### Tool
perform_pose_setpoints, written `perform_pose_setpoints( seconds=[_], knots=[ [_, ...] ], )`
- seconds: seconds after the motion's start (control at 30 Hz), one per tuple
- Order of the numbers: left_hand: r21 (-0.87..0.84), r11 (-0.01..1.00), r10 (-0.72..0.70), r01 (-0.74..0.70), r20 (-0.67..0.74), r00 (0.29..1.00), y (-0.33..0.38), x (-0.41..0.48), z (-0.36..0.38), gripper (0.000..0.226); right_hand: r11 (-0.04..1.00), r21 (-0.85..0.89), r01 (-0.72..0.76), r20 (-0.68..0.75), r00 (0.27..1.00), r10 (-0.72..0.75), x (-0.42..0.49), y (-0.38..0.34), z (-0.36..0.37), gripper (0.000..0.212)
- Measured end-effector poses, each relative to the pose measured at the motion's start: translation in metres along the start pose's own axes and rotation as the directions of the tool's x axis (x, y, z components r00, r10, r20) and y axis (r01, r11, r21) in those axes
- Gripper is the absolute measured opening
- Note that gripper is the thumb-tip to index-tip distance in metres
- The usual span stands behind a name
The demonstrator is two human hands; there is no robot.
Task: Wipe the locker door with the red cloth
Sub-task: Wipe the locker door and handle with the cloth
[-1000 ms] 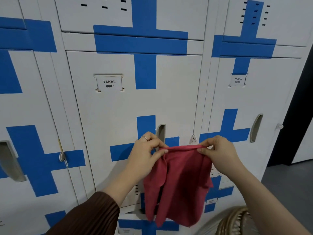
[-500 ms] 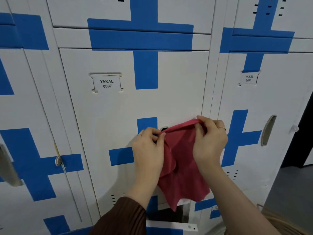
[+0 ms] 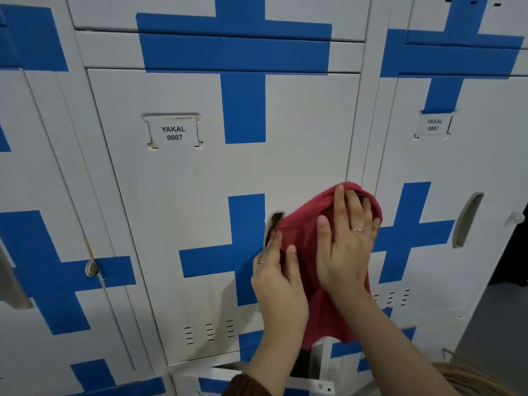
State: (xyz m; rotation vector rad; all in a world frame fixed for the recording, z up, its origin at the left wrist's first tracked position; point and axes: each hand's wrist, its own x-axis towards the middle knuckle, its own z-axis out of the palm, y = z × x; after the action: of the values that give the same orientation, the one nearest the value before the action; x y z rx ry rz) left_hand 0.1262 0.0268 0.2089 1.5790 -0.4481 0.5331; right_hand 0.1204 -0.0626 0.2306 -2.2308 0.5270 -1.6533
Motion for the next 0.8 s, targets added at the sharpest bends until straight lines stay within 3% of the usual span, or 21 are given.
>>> perform_pose_setpoints(
  seconds=[0.13,0.3,0.37,0.47,0.63,0.8],
  knots=[
    [-0.083,0.996,-0.049,0.043,-0.064,0.997,0.014,0.012,0.003,0.027,0.999,-0.036,-0.005,0.034,0.999,0.006,0.009,0.000,0.006,0.062],
    [-0.165,0.979,-0.144,0.122,-0.126,0.982,0.021,0.033,0.005,0.025,0.998,-0.007,-0.058,-0.023,0.998,0.058,0.028,-0.001,0.004,0.059],
    [-0.163,0.978,-0.153,0.132,-0.126,0.980,0.023,0.036,0.006,0.023,0.996,-0.080,-0.037,0.002,0.999,0.038,0.030,0.000,0.006,0.062],
    [-0.139,0.983,-0.135,0.117,-0.131,0.982,0.021,0.038,0.004,0.020,0.992,-0.124,-0.003,0.042,0.999,0.008,0.026,0.007,0.012,0.071],
    [-0.057,0.995,-0.090,0.085,-0.106,0.990,0.010,0.036,0.003,0.020,0.998,0.028,-0.057,0.007,0.998,0.057,0.028,0.008,0.011,0.098],
    [-0.056,0.994,-0.101,0.096,-0.099,0.990,0.008,0.034,0.003,0.020,0.996,-0.022,0.090,0.030,0.996,-0.090,0.047,0.009,0.006,0.101]
  ],
)
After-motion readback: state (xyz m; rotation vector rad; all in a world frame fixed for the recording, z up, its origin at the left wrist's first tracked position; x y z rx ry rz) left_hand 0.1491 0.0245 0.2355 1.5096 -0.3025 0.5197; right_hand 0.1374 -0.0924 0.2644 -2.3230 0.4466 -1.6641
